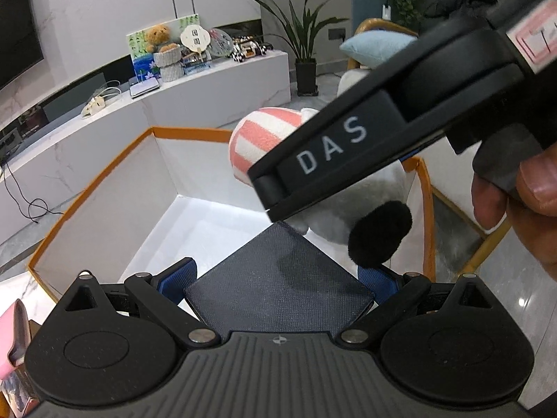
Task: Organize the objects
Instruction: 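Carry the white plush with the right gripper into the orange box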
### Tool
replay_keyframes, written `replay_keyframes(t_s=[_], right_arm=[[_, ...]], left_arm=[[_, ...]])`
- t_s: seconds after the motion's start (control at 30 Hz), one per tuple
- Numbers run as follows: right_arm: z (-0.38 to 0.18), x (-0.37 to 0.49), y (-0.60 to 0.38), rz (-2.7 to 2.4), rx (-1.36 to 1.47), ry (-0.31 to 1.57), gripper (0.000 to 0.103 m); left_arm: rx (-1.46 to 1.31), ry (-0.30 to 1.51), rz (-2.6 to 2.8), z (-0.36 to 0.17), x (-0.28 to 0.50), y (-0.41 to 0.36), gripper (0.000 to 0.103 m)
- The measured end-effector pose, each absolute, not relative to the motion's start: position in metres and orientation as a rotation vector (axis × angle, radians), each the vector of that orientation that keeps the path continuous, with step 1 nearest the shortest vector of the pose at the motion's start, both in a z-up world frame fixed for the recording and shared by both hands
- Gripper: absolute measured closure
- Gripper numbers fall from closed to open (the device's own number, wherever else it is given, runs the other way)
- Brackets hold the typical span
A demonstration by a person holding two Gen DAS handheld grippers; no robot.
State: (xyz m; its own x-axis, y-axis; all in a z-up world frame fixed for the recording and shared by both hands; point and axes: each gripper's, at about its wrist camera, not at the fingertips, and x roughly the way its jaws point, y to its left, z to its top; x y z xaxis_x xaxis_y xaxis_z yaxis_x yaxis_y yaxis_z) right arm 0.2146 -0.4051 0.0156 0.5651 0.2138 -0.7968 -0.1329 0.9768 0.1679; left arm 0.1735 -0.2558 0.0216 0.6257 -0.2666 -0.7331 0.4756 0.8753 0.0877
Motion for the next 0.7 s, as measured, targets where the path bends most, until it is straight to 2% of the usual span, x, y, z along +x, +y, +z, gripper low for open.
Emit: replay_keyframes(t_s=[0.3, 0.7], right_arm=[[-0.006, 0.222, -0.389, 0.178, -0.024, 1.01, 0.019], [-0.02, 0.222, -0.38, 0.191, -0.079, 1.076, 0.019]], left_arm=[[0.304, 0.834, -0.437, 0.014, 0.178, -0.264, 0.0], [0.164, 0.961, -0.431, 0.007, 0.185, -0.249, 0.0]])
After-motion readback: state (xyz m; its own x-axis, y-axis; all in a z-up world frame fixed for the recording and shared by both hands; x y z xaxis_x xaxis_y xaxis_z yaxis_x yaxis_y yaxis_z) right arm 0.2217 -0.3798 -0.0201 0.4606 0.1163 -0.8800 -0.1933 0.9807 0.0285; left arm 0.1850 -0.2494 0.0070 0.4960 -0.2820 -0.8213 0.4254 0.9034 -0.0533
